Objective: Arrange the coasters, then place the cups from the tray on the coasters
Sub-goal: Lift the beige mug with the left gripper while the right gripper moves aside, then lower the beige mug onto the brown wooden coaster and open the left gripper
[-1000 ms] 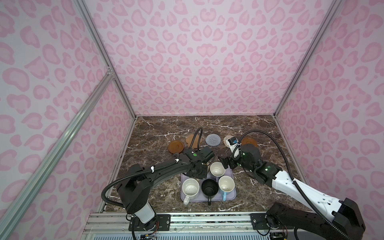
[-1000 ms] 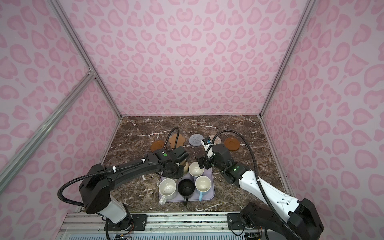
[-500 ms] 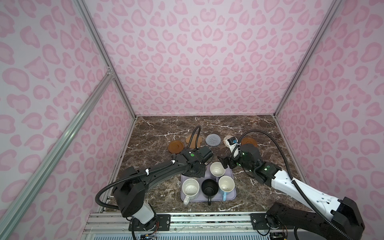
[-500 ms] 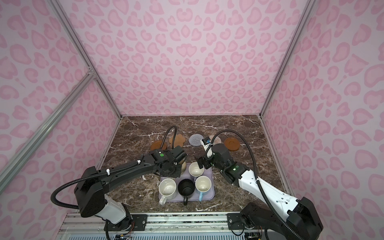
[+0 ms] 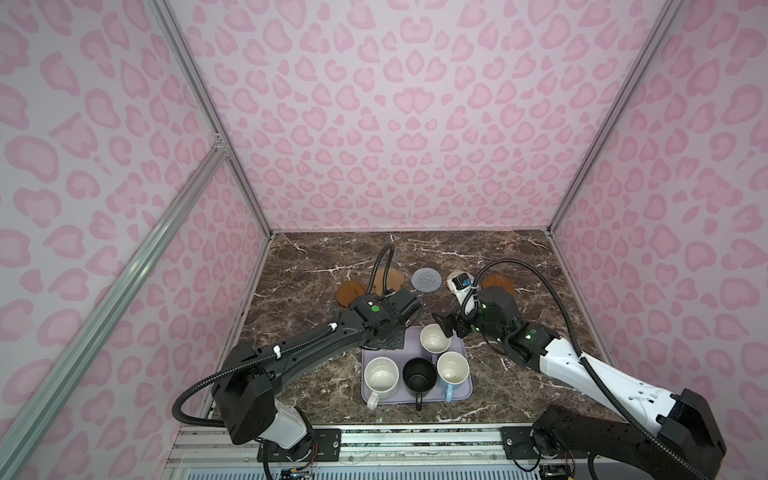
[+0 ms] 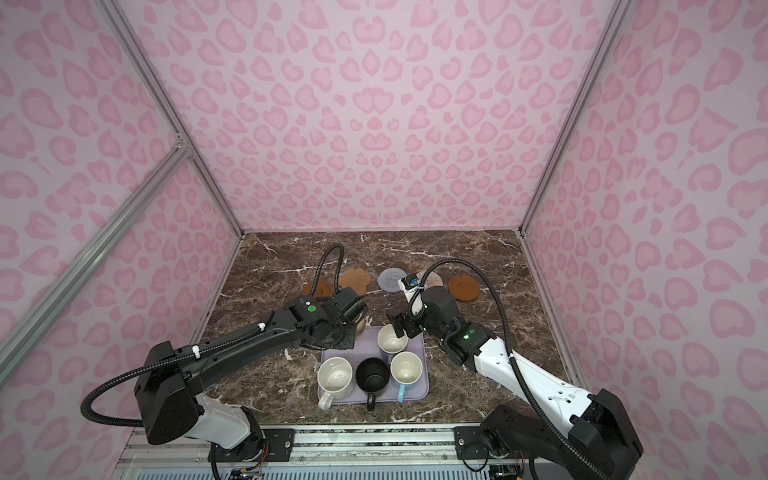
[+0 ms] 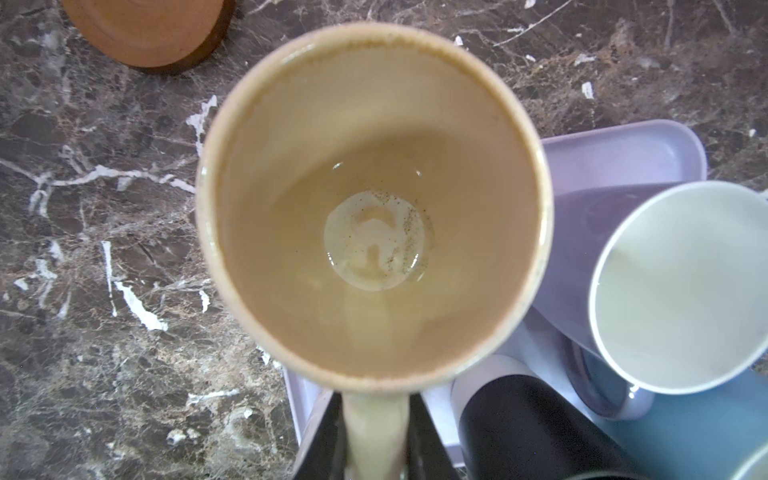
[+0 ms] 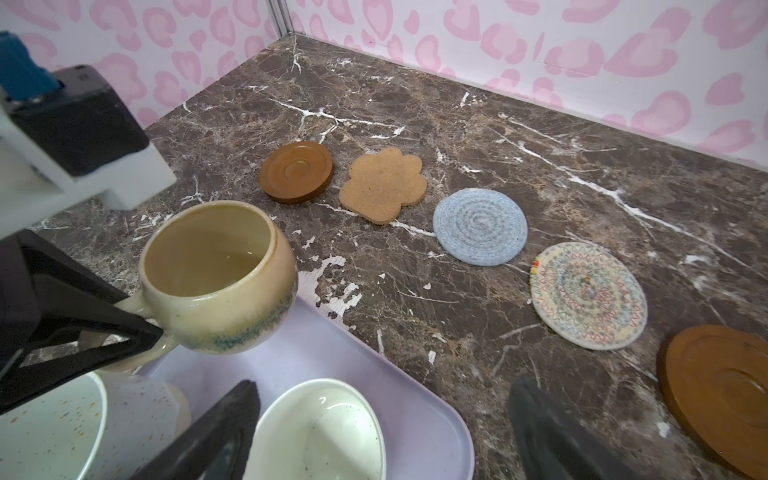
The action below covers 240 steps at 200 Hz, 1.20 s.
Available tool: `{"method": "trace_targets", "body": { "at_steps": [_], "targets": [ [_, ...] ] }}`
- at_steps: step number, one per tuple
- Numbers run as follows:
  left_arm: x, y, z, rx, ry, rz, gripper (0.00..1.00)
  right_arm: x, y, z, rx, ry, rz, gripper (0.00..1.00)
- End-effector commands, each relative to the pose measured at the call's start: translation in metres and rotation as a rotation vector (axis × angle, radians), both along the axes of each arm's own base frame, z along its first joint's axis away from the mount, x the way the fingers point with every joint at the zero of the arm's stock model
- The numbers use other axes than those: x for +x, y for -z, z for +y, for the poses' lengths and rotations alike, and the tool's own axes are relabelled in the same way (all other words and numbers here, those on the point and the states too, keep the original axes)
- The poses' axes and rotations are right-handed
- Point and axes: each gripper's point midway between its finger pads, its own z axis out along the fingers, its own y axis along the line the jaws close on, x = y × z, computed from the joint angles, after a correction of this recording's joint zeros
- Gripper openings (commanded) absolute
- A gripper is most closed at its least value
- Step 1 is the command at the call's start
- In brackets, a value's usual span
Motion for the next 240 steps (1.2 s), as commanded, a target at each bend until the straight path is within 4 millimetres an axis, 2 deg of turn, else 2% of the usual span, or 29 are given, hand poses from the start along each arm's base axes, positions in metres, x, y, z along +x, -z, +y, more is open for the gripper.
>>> {"method": "trace_targets", "body": {
  "at_steps": [1, 49, 94, 128, 161, 184, 240],
  "targets": [
    [0.023, -0.018, 0.013, 0.021, -0.048, -0.126, 0.01, 0.005, -0.011, 0.016, 0.071, -0.033, -0.010, 0.94],
    [0.062, -0.044, 0.032, 0.001, -0.139, -0.330, 0.01, 0.017, -0.010, 0.054, 0.095, -0.110, 0.026, 0.93],
    [0.095, -0.053, 0.039, 0.021, -0.173, -0.412, 0.01, 0.039, -0.005, 0.083, 0.097, -0.144, 0.057, 0.92],
    [0.121, -0.047, 0.048, 0.012, -0.197, -0.434, 0.01, 0.053, 0.003, 0.103, 0.109, -0.168, 0.092, 0.98],
    [0.144, -0.040, 0.068, 0.029, -0.252, -0.448, 0.01, 0.066, 0.016, 0.115, 0.090, -0.170, 0.120, 0.99],
    [0.155, -0.024, 0.075, 0.008, -0.252, -0.425, 0.01, 0.074, 0.023, 0.119, 0.069, -0.164, 0.131, 0.99],
    [0.168, 0.012, 0.093, 0.003, -0.279, -0.374, 0.01, 0.086, 0.034, 0.120, 0.054, -0.142, 0.157, 0.99]
  ]
}}
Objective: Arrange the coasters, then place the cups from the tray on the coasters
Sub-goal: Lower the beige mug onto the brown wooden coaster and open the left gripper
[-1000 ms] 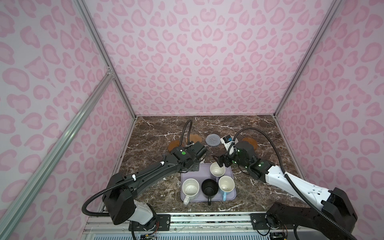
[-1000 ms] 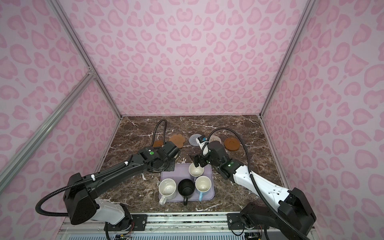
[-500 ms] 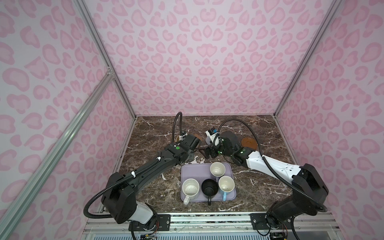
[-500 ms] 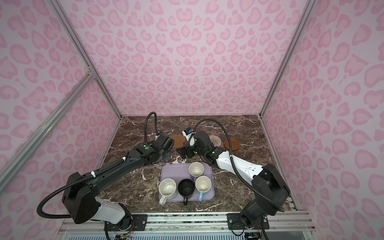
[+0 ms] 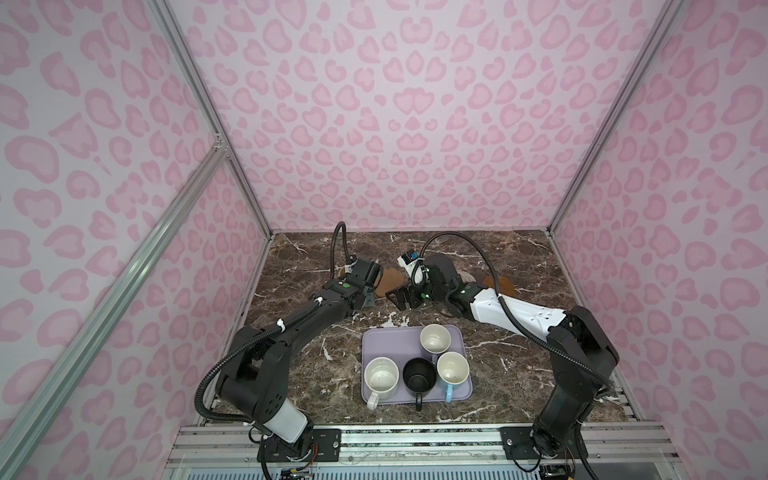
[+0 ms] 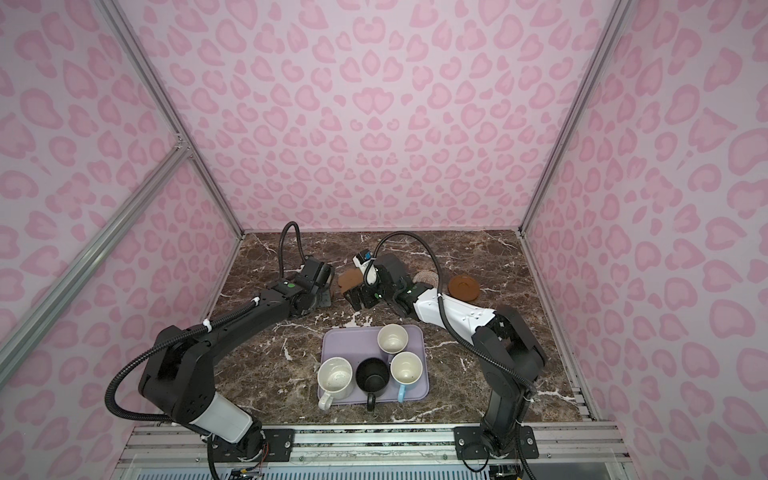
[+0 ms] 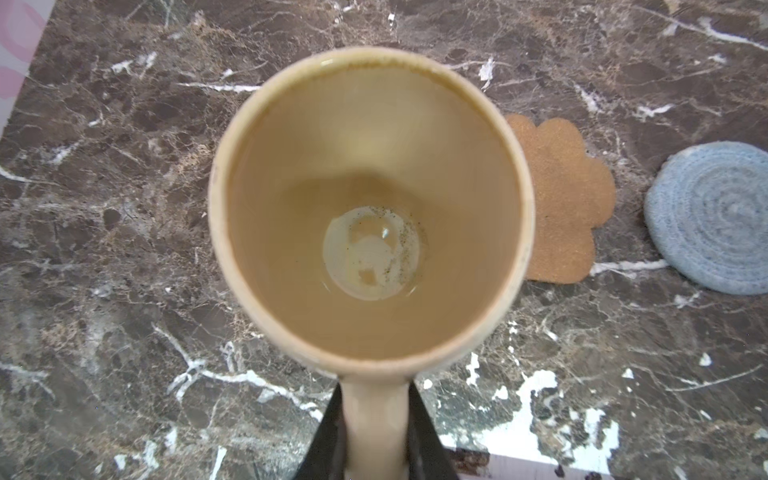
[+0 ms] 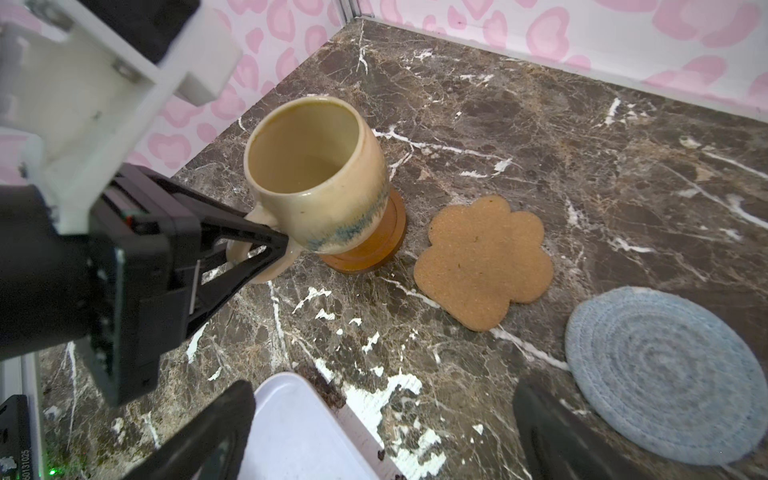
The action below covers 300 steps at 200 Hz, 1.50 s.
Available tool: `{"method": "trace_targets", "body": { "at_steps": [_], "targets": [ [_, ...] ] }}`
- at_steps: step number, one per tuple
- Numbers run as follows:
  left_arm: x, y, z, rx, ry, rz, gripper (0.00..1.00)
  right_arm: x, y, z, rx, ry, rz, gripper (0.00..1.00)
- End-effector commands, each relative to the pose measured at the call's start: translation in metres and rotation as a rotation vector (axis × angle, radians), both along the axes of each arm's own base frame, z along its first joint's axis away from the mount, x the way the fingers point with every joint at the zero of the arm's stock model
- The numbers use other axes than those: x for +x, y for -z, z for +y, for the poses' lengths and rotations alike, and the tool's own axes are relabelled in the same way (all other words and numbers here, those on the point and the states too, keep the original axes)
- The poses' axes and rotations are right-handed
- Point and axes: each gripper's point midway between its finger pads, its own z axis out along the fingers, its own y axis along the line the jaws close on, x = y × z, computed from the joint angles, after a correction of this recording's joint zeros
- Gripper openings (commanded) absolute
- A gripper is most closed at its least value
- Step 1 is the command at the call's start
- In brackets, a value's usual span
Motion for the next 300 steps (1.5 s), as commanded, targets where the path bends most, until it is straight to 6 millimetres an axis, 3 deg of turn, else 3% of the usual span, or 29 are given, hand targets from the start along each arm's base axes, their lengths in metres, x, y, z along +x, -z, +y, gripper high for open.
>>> {"method": "trace_targets", "body": {
  "at_steps": [1, 54, 108, 192, 275, 300],
  "targets": [
    [0.023, -0.002, 0.000, -0.034, -0.011, -0.080, 0.01, 0.002, 0.006, 0.000, -0.011, 0.008, 0.016, 0.99],
    [0.030, 0.022, 0.001, -0.069, -0.004, -0.031, 0.01, 0.005, 0.012, -0.005, -0.030, 0.023, 0.022, 0.98],
    [0.022, 0.021, -0.002, -0.104, 0.004, -0.013, 0.01, 0.005, 0.013, -0.004, -0.035, 0.022, 0.031, 0.98],
    [0.009, 0.020, 0.012, -0.073, -0.039, 0.009, 0.03, 0.003, 0.014, -0.005, -0.042, 0.020, 0.040, 0.98],
    [0.008, 0.024, 0.016, -0.070, -0.037, 0.014, 0.29, 0.001, 0.016, -0.005, -0.054, 0.016, 0.050, 0.97],
    [0.005, 0.026, 0.017, -0.068, -0.041, 0.023, 0.32, 0.000, 0.017, -0.005, -0.056, 0.016, 0.053, 0.97]
  ]
}}
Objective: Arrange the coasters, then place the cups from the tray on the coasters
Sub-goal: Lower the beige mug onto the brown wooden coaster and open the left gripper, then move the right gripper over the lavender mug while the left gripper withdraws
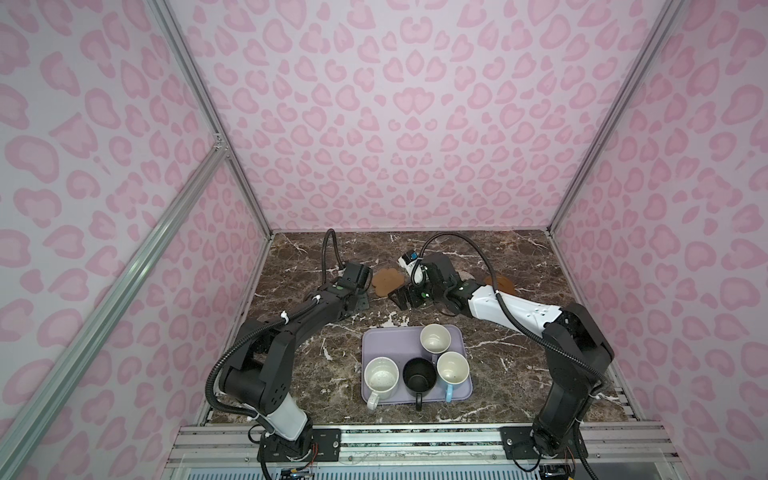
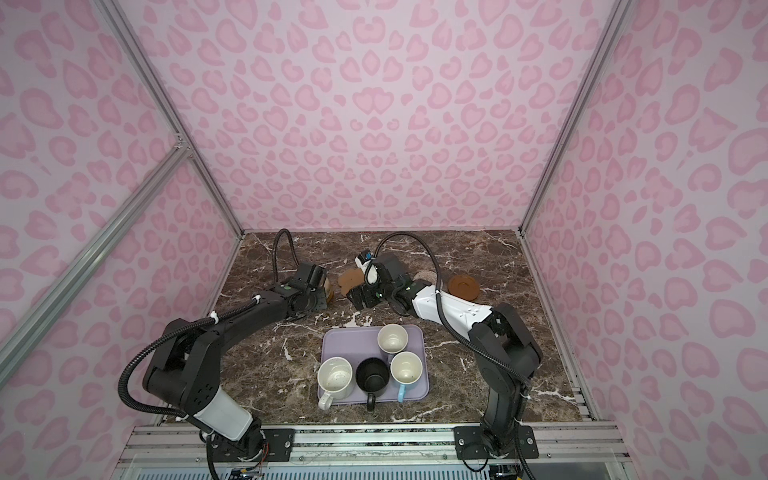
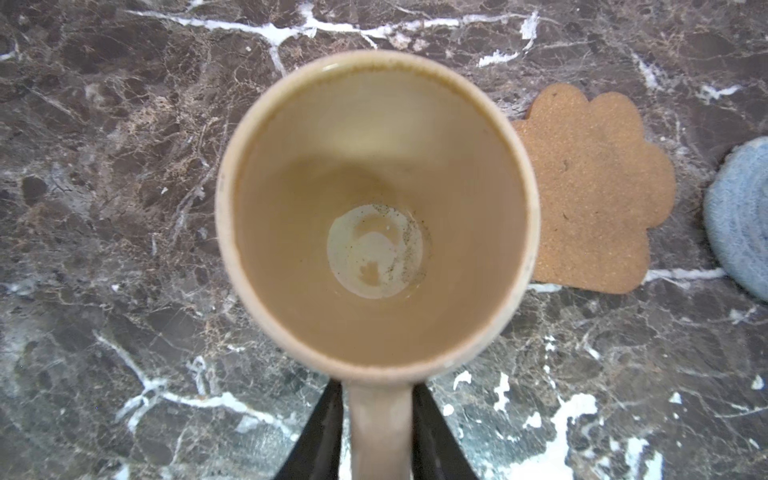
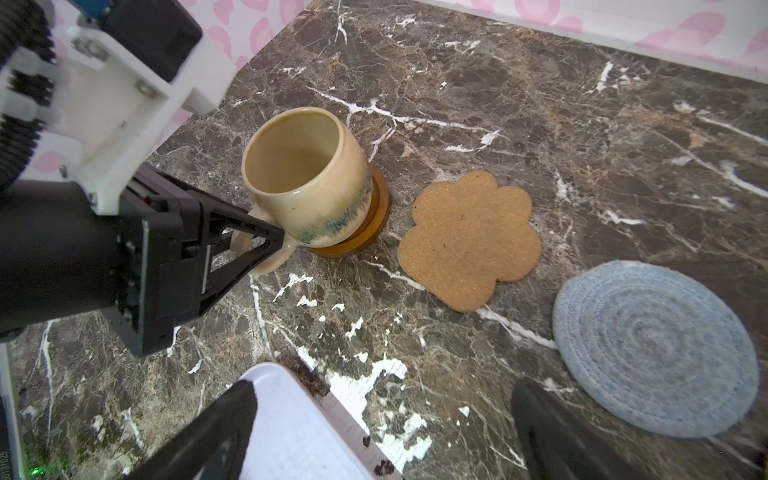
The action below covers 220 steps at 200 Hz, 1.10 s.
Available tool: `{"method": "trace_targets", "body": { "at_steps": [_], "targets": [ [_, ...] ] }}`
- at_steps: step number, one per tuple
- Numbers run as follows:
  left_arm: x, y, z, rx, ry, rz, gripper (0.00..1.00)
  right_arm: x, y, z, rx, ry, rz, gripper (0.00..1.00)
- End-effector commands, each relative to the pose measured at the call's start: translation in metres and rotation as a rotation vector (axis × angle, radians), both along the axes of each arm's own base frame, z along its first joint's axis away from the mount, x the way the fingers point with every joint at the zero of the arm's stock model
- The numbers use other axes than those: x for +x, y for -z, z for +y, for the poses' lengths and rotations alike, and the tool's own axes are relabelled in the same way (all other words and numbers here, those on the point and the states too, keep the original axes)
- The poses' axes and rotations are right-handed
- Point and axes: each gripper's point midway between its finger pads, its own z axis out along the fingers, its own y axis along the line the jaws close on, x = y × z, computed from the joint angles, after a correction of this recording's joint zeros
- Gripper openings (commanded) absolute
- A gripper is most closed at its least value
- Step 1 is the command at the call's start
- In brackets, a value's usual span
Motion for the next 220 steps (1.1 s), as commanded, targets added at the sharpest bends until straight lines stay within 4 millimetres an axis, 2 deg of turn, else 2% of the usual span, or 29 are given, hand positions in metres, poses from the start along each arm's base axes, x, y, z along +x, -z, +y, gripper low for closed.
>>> {"method": "trace_targets", "body": {
  "at_steps": [1, 17, 20, 26, 89, 153, 179, 208, 220],
  "targets": [
    [0.002, -0.006, 0.003, 0.006, -0.010, -0.020, 0.32, -0.001, 0.005, 0.000, -0.011, -0.001, 0.012, 0.97],
    [0.000, -0.005, 0.006, 0.019, -0.022, -0.016, 0.35, -0.002, 0.005, 0.001, -0.012, -0.002, 0.014, 0.97],
    [0.001, -0.006, 0.007, 0.022, -0.024, -0.016, 0.40, -0.001, 0.005, 0.000, -0.012, -0.002, 0.014, 0.97],
    [0.000, -0.004, 0.008, 0.032, -0.029, -0.010, 0.41, -0.001, 0.005, 0.001, -0.012, -0.002, 0.014, 0.97],
    [-0.003, -0.002, 0.017, 0.061, -0.061, 0.000, 0.41, -0.004, 0.002, 0.002, -0.013, -0.006, 0.010, 0.97],
    [-0.003, -0.002, 0.016, 0.054, -0.063, 0.000, 0.43, -0.005, 0.001, 0.001, -0.022, -0.003, 0.008, 0.97],
    [-0.004, -0.003, 0.015, 0.047, -0.059, -0.002, 0.54, -0.005, 0.000, 0.002, -0.022, -0.004, 0.009, 0.97],
    [-0.004, -0.010, 0.015, 0.036, -0.061, -0.021, 0.80, -0.007, -0.004, 0.001, -0.028, 0.002, 0.004, 0.98],
    [-0.006, -0.013, 0.015, 0.030, -0.061, -0.027, 0.87, -0.007, -0.006, -0.001, -0.032, 0.013, 0.001, 0.99]
  ]
}}
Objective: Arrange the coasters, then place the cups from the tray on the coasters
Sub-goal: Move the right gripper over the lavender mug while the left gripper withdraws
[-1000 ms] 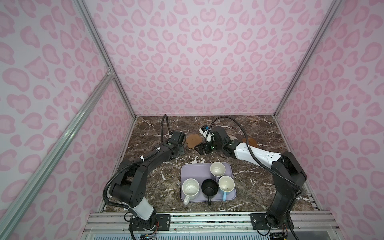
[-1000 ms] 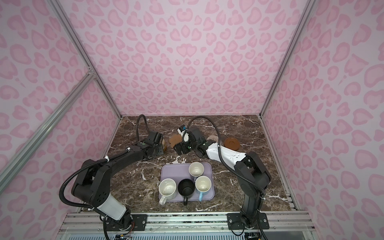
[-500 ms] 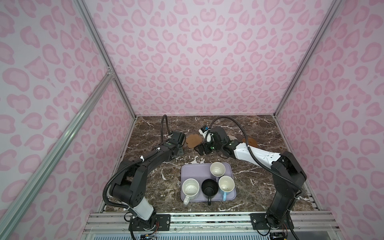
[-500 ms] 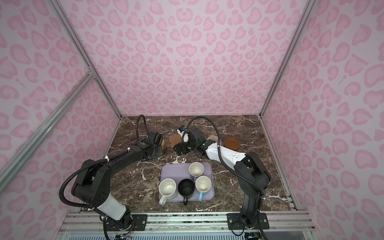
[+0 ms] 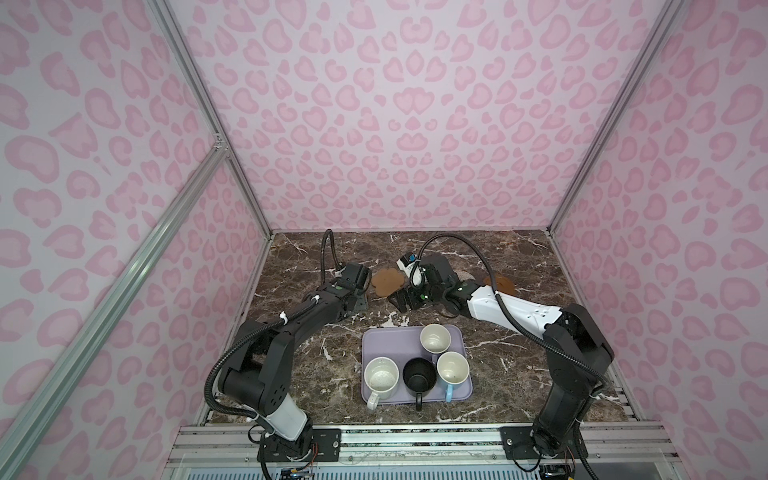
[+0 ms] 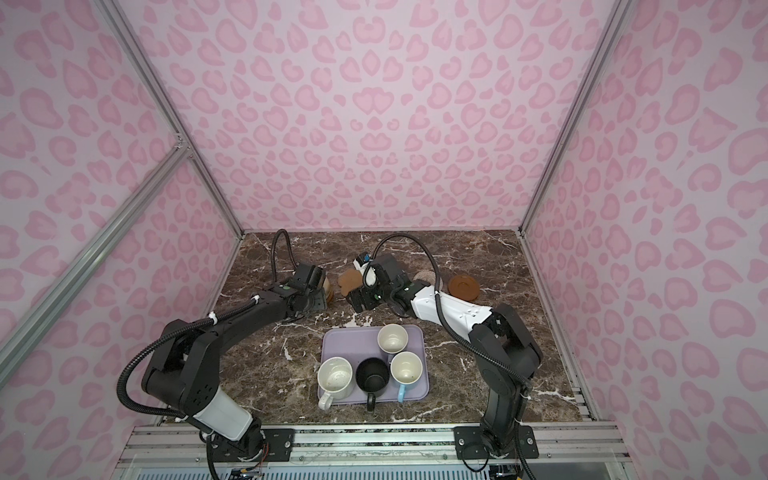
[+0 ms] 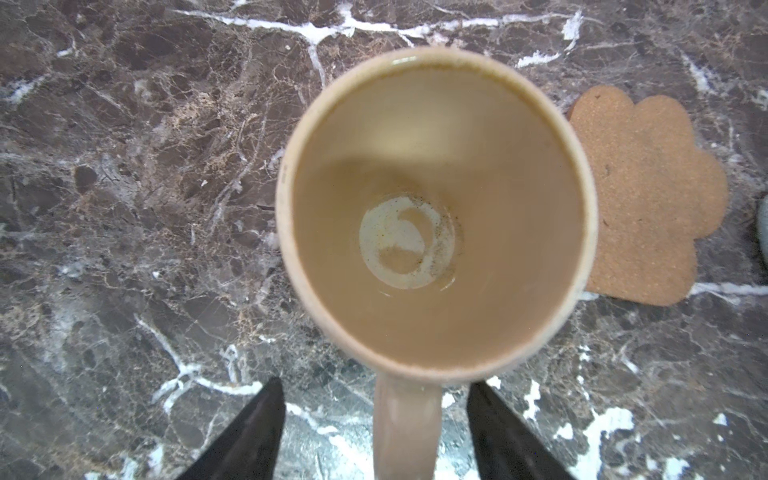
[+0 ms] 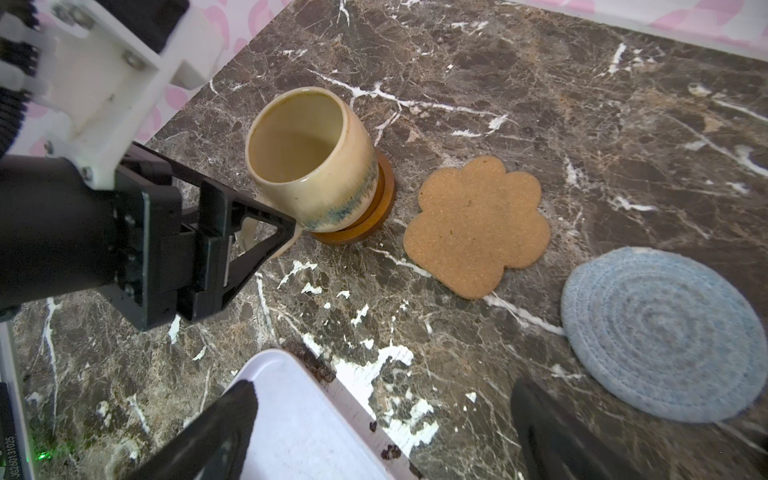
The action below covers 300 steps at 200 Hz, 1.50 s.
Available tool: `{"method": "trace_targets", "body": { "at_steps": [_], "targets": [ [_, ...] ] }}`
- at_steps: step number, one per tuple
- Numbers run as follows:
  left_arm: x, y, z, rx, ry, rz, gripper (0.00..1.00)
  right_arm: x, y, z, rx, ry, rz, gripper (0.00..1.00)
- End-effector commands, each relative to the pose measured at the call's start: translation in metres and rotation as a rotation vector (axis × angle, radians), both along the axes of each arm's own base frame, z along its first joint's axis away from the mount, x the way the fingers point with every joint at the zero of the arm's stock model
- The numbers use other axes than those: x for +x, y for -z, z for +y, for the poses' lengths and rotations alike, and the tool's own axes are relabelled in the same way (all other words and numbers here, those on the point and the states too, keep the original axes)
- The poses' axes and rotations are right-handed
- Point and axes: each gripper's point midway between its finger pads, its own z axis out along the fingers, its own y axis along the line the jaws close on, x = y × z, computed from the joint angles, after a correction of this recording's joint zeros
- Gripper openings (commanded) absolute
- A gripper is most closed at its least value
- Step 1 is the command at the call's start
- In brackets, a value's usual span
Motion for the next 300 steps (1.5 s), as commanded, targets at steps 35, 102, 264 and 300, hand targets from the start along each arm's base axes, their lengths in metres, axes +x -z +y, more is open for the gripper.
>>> {"method": "trace_targets", "body": {
  "at_steps": [35, 102, 264, 300],
  "targets": [
    [-0.011, -0.037, 0.000, -0.070, -0.005, -0.082, 0.97, -0.004, -0.021, -0.026, -0.049, 0.136, -0.023, 1.00],
    [-0.066, -0.111, -0.052, -0.345, 0.204, -0.202, 0.97, -0.071, -0.026, -0.114, -0.215, 0.391, 0.158, 0.99],
    [-0.125, -0.081, -0.150, -0.473, 0.481, -0.067, 0.97, -0.148, 0.037, -0.099, -0.327, 0.249, 0.322, 0.97],
    [-0.123, -0.075, -0.151, -0.461, 0.474, -0.057, 0.97, -0.147, 0.048, -0.097, -0.350, 0.244, 0.334, 0.94]
  ]
}}
